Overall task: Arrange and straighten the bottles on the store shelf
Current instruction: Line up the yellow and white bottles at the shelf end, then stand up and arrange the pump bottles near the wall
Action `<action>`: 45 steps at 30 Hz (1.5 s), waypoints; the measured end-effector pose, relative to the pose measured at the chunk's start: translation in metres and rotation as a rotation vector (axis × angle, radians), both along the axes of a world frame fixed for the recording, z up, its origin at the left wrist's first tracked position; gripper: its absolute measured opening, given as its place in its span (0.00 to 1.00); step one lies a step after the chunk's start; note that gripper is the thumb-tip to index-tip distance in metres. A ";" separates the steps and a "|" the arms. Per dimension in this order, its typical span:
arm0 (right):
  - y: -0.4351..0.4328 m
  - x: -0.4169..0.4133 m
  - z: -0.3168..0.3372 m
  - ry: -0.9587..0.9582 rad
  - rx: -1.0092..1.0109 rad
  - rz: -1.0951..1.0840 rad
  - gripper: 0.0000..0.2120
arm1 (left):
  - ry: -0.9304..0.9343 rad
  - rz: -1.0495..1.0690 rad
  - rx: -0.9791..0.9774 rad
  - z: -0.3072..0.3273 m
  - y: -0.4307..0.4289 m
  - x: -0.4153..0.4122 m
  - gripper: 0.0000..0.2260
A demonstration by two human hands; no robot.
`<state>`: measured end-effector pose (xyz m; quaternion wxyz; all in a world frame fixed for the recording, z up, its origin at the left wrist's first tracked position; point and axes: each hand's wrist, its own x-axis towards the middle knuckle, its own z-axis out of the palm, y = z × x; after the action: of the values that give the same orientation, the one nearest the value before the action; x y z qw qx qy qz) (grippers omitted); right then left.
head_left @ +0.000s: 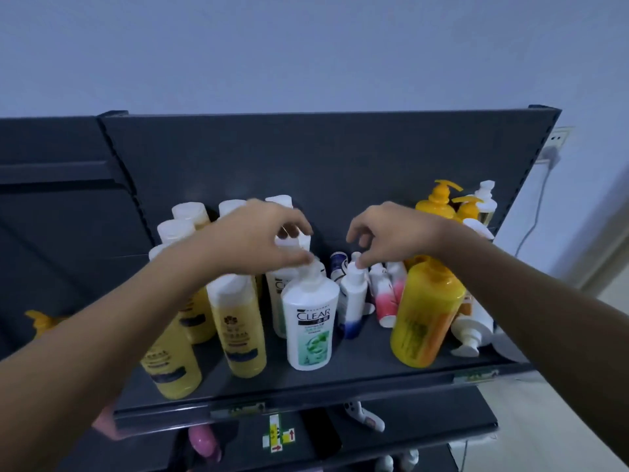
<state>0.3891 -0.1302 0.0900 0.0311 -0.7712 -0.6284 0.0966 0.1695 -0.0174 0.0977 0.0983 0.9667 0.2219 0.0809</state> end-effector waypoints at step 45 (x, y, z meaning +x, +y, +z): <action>-0.097 0.131 0.011 0.021 0.137 0.305 0.22 | 0.045 0.004 -0.331 -0.039 -0.100 0.177 0.25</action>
<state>0.5199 -0.2272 0.1012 0.0751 -0.6618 -0.7431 0.0651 0.3464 -0.1173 0.0586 0.2510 0.9384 0.2363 0.0216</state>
